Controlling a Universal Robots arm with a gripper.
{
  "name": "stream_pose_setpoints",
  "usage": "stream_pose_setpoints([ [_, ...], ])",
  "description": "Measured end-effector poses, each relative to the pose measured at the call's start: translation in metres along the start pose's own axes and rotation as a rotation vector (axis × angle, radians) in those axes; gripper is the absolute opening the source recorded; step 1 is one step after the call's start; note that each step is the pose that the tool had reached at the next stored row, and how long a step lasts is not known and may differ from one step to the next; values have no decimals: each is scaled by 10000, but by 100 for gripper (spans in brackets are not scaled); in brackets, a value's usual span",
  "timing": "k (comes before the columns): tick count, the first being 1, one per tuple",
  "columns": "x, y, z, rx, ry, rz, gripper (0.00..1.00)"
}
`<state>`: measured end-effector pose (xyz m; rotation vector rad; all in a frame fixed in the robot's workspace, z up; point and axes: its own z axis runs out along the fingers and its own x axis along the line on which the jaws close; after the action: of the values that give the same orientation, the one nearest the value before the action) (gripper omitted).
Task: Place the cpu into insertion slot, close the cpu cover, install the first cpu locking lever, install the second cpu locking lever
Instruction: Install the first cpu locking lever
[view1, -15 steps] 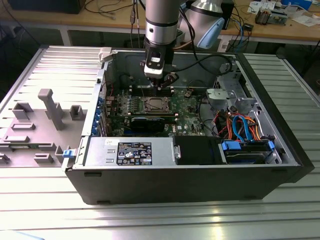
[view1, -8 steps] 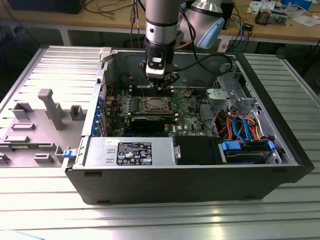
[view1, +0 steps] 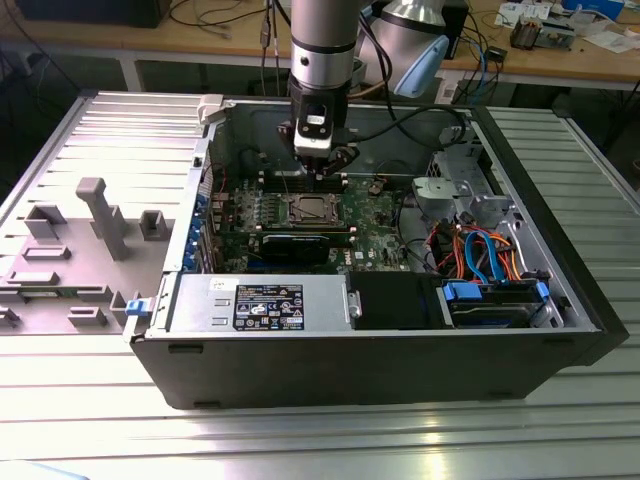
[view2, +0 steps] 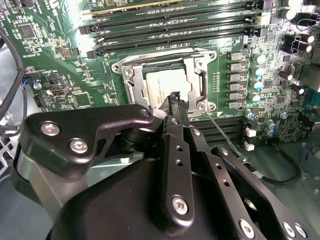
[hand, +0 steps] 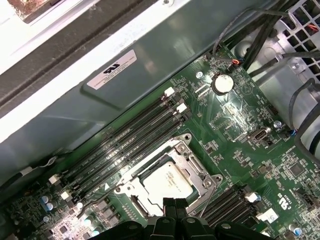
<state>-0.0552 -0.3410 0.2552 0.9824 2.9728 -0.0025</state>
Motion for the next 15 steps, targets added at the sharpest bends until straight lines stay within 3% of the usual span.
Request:
stream_pose_setpoints([
  [15, 0, 0, 0, -5, 1, -529, 11],
])
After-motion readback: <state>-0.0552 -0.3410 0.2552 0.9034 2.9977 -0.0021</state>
